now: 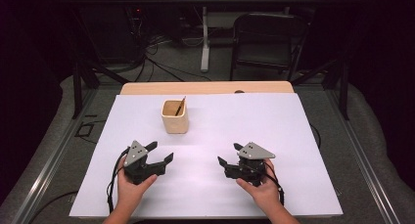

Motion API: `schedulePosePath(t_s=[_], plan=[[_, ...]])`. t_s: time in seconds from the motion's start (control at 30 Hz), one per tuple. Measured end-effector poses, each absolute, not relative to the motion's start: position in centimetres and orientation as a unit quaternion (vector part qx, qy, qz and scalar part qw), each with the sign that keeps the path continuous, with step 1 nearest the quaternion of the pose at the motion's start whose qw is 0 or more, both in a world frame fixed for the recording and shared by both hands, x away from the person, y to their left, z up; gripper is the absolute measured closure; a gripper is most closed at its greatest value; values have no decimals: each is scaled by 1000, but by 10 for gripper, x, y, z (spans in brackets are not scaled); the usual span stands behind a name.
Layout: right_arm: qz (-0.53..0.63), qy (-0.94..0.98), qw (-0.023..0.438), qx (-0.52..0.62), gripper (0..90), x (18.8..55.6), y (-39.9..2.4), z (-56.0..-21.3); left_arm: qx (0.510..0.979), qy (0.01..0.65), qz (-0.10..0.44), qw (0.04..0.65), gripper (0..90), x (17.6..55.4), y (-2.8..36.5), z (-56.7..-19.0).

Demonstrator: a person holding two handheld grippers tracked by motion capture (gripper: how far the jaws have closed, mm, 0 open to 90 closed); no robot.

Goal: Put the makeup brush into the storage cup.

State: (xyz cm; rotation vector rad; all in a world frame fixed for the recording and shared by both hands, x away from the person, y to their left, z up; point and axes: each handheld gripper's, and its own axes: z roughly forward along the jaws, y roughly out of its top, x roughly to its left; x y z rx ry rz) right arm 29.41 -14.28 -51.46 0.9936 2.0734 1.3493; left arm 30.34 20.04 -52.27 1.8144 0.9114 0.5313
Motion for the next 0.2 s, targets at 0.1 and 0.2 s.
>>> schedulePosePath(t_s=[0.1,0.2], plan=[[492,756,236,362,278,294,-143,-515,751,377,220,495,243,304,200,-523],[491,756,237,363,277,295,-143,-515,753,379,220,491,243,305,201,-524]])
